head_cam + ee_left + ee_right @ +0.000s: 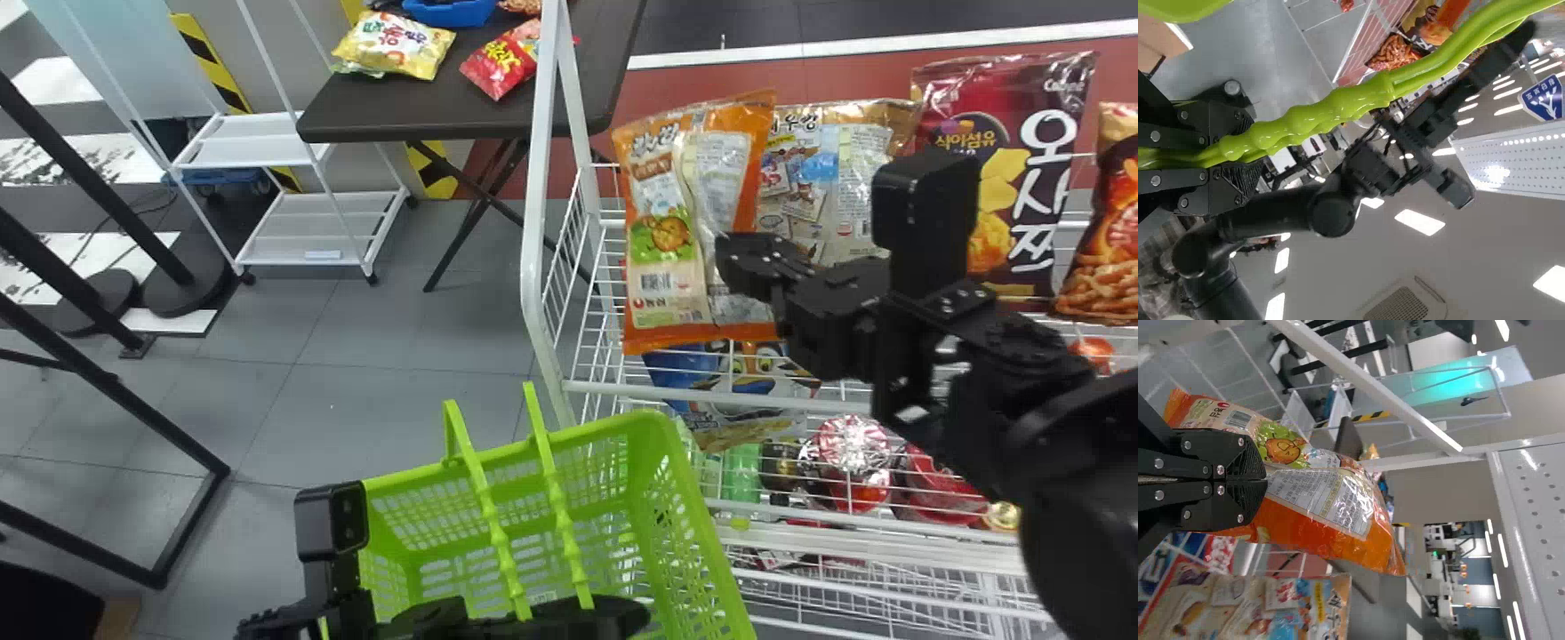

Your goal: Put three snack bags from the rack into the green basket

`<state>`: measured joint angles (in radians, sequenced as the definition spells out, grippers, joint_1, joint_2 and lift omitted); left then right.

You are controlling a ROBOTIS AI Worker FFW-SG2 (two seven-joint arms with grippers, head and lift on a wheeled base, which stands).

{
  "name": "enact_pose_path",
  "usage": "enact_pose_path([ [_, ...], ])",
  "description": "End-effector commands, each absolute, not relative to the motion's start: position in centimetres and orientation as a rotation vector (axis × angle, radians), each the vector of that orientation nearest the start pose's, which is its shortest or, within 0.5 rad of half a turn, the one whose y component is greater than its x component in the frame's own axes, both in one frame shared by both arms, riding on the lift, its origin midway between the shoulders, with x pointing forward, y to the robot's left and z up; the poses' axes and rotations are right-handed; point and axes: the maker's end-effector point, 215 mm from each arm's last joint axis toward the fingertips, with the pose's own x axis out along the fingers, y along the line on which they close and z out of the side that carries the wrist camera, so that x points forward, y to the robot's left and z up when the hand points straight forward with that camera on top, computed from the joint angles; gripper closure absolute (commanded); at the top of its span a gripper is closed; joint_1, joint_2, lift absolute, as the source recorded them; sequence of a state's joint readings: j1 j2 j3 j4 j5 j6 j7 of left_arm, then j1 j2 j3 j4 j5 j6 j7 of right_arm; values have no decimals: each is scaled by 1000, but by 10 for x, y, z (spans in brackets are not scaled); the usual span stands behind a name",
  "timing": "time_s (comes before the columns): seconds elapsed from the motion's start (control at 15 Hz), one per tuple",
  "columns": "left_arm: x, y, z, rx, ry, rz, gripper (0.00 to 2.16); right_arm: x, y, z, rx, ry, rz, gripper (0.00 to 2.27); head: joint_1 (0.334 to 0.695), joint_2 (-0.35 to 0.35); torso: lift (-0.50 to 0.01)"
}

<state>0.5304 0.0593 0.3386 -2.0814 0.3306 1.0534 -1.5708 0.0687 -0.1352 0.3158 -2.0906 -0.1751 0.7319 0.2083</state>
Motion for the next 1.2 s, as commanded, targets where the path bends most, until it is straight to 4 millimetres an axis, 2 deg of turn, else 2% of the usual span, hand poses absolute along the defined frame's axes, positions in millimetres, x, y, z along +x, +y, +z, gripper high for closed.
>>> enact_pose_path([
  [0.0,233,132,-363,-954,583,-1247,2145,466,-34,-333,16,403,614,2246,695,187,0],
  [0.27,239,129,-363,-946,583,-1254,2145,426,-55,-318,2,475,623,2246,695,152,0],
  [0.4,240,128,-363,-946,583,-1258,2145,401,-55,-324,18,550,654,2246,695,135,0],
  [0.6,241,124,-362,-951,588,-1263,2145,367,-40,-346,26,661,706,2246,695,136,0],
  [0.93,240,114,-359,-969,590,-1283,2148,325,-4,-368,40,759,800,2246,695,186,0],
  [1.13,240,113,-357,-977,586,-1285,2145,301,8,-386,28,833,836,2246,695,231,0],
])
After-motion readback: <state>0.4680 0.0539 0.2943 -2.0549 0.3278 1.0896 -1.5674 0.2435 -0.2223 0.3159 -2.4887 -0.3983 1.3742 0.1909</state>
